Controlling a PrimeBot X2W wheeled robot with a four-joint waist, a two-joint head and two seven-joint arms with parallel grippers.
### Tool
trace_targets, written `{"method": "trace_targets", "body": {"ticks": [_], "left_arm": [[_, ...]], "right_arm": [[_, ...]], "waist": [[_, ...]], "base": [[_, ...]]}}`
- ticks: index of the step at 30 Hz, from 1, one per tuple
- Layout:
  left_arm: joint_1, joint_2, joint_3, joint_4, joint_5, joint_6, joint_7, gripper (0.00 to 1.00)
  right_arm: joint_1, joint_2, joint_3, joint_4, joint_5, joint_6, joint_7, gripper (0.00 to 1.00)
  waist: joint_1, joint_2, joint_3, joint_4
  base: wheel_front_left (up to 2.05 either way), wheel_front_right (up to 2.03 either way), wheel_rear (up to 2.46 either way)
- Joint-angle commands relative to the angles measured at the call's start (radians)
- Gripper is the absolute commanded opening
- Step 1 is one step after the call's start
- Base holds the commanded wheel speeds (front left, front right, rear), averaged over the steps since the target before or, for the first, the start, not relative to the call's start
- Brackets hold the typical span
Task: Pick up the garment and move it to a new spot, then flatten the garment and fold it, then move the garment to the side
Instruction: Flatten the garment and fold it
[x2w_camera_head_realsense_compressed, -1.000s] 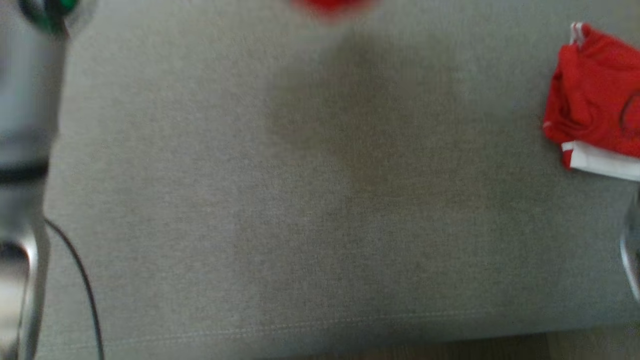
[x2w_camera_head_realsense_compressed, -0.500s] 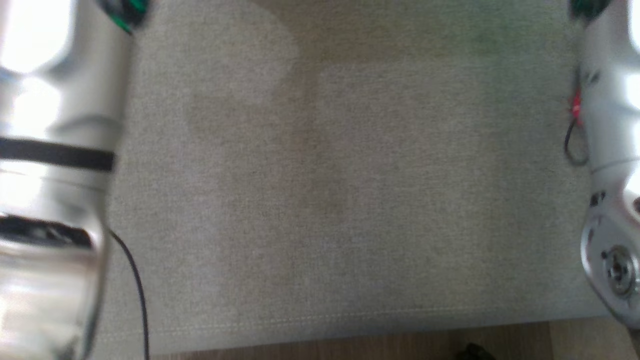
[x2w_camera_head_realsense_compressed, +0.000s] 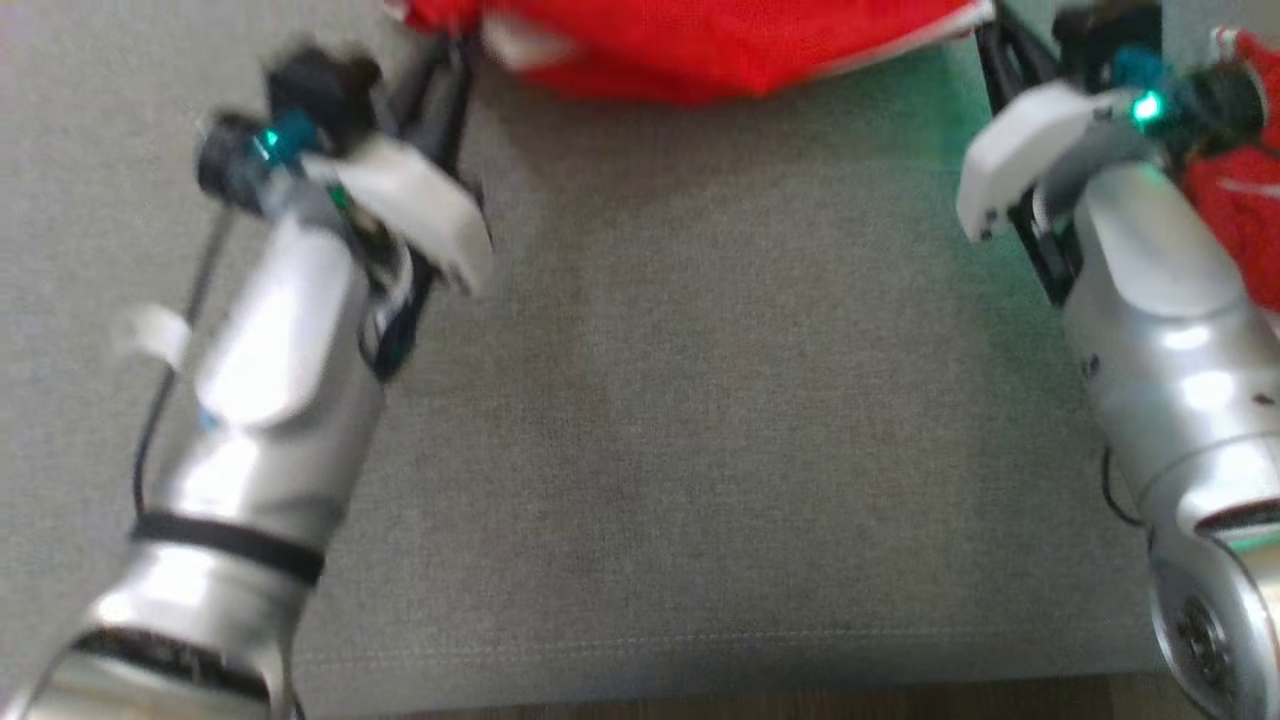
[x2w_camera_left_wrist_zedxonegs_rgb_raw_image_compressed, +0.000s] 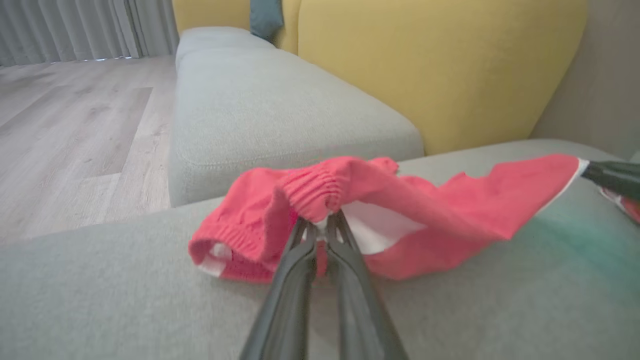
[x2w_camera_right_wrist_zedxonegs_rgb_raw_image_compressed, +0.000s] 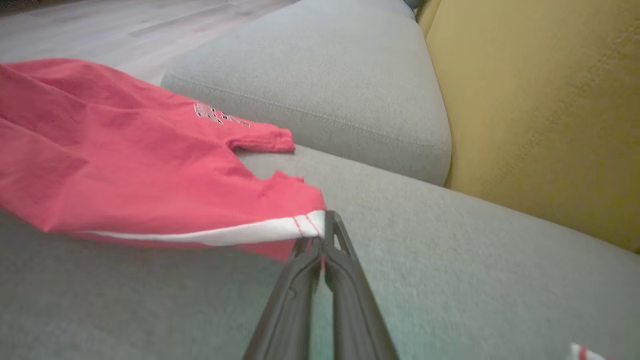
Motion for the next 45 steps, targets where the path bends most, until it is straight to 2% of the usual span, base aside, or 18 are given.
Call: {"method": "trace_targets", "body": {"ticks": [1,11,19,24,33,34,41,43,45], "left_arm": [[0.01,0.039,0.006,-0.045,0.016,-0.005,-0.005,0.0],[0.218,0.067,-0.072,-0.132,0.035,-0.014,-0.005,0.0],[0.346,0.086,-0.141,-0.207,0.028,-0.015,-0.005,0.0],[0.419,0.1,-0.188,-0.258,0.017,-0.015,0.02,0.0],[0.554,0.141,-0.285,-0.414,-0.013,-0.016,0.127,0.0],[0.554,0.141,-0.285,-0.414,-0.013,-0.016,0.127,0.0],[0.652,0.182,-0.338,-0.591,-0.052,-0.016,0.23,0.0],[0.681,0.194,-0.347,-0.662,-0.077,-0.016,0.268,0.0],[0.683,0.201,-0.349,-0.704,-0.084,-0.015,0.289,0.0]], "right_arm": [[0.009,-0.006,0.037,-0.01,0.027,-0.001,-0.014,0.0],[0.108,-0.105,0.218,0.023,0.192,-0.001,0.021,0.0],[0.216,-0.208,0.371,-0.066,0.351,-0.001,0.115,0.0],[0.301,-0.305,0.457,-0.185,0.47,-0.001,0.209,0.0],[0.469,-0.532,0.556,-0.481,0.659,-0.001,0.445,0.0],[0.469,-0.532,0.556,-0.481,0.659,-0.001,0.445,0.0],[0.592,-0.714,0.537,-0.74,0.771,-0.001,0.635,0.0],[0.631,-0.77,0.483,-0.833,0.798,-0.001,0.698,0.0],[0.651,-0.794,0.436,-0.877,0.798,-0.001,0.722,0.0]], "waist": [[0.0,0.0,-0.043,0.002],[0.0,0.0,-0.162,-0.002],[0.0,0.0,-0.24,-0.002],[0.0,0.0,-0.285,0.003],[0.0,0.0,-0.347,0.008],[0.0,0.0,-0.347,0.008],[0.0,0.0,-0.36,0.009],[0.0,0.0,-0.355,0.016],[0.0,0.0,-0.346,0.023]], "base": [[0.0,0.0,0.0],[0.0,0.0,0.0],[0.0,0.0,0.0],[0.0,0.0,0.0],[0.0,0.0,0.0],[0.0,0.0,0.0],[0.0,0.0,0.0],[0.0,0.0,0.0],[0.0,0.0,0.0]]}}
